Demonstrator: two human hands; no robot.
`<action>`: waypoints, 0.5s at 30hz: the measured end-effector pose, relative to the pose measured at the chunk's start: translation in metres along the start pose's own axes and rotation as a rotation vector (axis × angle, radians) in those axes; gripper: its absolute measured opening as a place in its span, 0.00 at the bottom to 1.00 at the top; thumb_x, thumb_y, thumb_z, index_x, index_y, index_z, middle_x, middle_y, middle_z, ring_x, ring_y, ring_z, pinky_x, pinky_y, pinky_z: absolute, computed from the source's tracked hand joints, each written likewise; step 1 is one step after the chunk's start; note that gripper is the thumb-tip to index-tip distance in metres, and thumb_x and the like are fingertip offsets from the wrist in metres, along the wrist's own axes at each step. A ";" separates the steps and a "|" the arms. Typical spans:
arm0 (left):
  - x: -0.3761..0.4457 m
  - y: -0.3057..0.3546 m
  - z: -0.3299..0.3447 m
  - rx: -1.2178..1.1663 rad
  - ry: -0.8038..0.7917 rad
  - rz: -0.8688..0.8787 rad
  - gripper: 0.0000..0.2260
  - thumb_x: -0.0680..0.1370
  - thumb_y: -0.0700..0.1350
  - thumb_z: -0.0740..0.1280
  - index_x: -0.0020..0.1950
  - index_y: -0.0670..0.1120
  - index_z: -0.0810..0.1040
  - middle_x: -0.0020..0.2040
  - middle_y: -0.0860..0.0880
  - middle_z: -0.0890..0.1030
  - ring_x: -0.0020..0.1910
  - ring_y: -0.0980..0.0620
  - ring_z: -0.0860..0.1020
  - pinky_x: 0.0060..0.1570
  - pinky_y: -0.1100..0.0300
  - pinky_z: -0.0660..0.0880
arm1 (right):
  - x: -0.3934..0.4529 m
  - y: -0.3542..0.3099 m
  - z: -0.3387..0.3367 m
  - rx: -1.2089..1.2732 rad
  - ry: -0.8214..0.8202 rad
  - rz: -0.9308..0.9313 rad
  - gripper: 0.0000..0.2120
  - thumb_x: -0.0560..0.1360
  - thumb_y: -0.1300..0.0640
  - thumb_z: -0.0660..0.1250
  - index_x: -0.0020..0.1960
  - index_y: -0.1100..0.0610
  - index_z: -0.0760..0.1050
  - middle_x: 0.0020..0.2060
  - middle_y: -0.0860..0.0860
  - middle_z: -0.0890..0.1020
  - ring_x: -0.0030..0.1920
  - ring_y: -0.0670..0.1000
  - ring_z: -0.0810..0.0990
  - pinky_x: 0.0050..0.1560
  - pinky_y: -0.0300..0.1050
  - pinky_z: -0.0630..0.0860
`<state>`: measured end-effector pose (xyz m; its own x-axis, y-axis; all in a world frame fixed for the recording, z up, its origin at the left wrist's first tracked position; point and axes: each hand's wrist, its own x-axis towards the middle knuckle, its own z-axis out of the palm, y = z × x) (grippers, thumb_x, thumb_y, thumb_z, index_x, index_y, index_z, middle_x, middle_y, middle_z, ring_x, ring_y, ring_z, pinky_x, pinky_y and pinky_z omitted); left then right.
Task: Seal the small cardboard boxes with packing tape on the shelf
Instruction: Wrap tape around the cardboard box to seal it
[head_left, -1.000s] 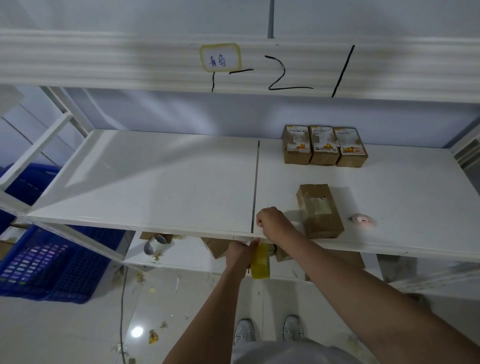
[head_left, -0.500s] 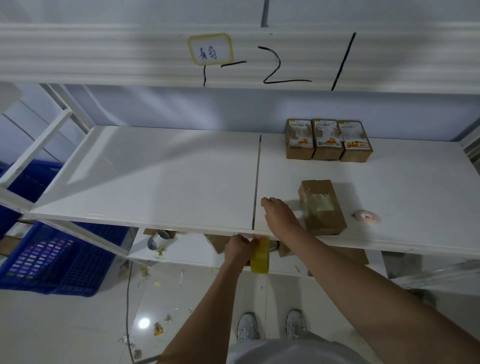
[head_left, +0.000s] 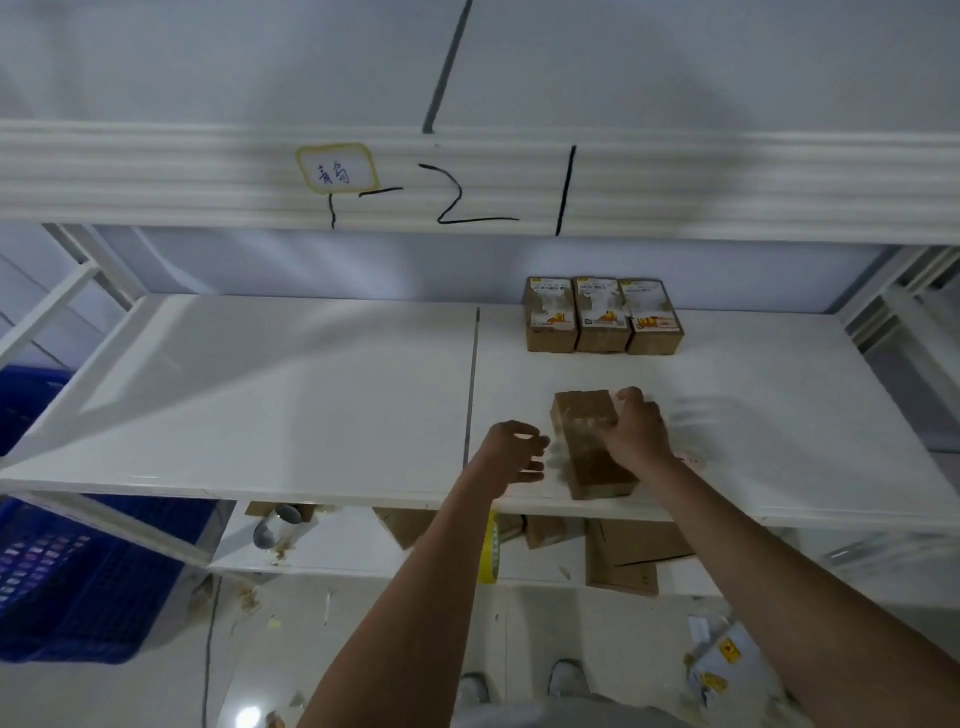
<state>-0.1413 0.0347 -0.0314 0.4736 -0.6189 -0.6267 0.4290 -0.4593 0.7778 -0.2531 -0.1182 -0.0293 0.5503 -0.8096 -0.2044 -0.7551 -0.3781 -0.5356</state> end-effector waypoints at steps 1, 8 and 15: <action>0.004 -0.001 0.008 -0.037 0.004 -0.014 0.14 0.79 0.39 0.69 0.63 0.40 0.74 0.55 0.40 0.80 0.48 0.43 0.81 0.54 0.49 0.81 | -0.001 0.004 0.000 0.021 -0.040 0.022 0.30 0.76 0.48 0.72 0.72 0.55 0.63 0.65 0.60 0.73 0.63 0.61 0.75 0.56 0.52 0.76; 0.022 -0.001 0.038 -0.172 0.131 -0.125 0.13 0.79 0.41 0.70 0.62 0.38 0.76 0.56 0.40 0.81 0.53 0.43 0.82 0.55 0.47 0.81 | 0.002 0.014 0.004 0.056 -0.173 0.069 0.27 0.77 0.50 0.71 0.71 0.55 0.64 0.64 0.56 0.77 0.62 0.57 0.78 0.54 0.48 0.75; 0.027 -0.002 0.042 -0.325 0.202 -0.180 0.02 0.75 0.31 0.72 0.47 0.36 0.82 0.45 0.38 0.82 0.46 0.42 0.82 0.48 0.53 0.82 | 0.006 0.018 0.002 0.079 -0.191 0.051 0.29 0.76 0.49 0.73 0.70 0.57 0.65 0.65 0.56 0.77 0.64 0.58 0.76 0.57 0.49 0.74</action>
<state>-0.1624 -0.0078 -0.0479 0.4959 -0.3951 -0.7733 0.7239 -0.3038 0.6195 -0.2629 -0.1293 -0.0420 0.5754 -0.7238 -0.3807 -0.7574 -0.2960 -0.5820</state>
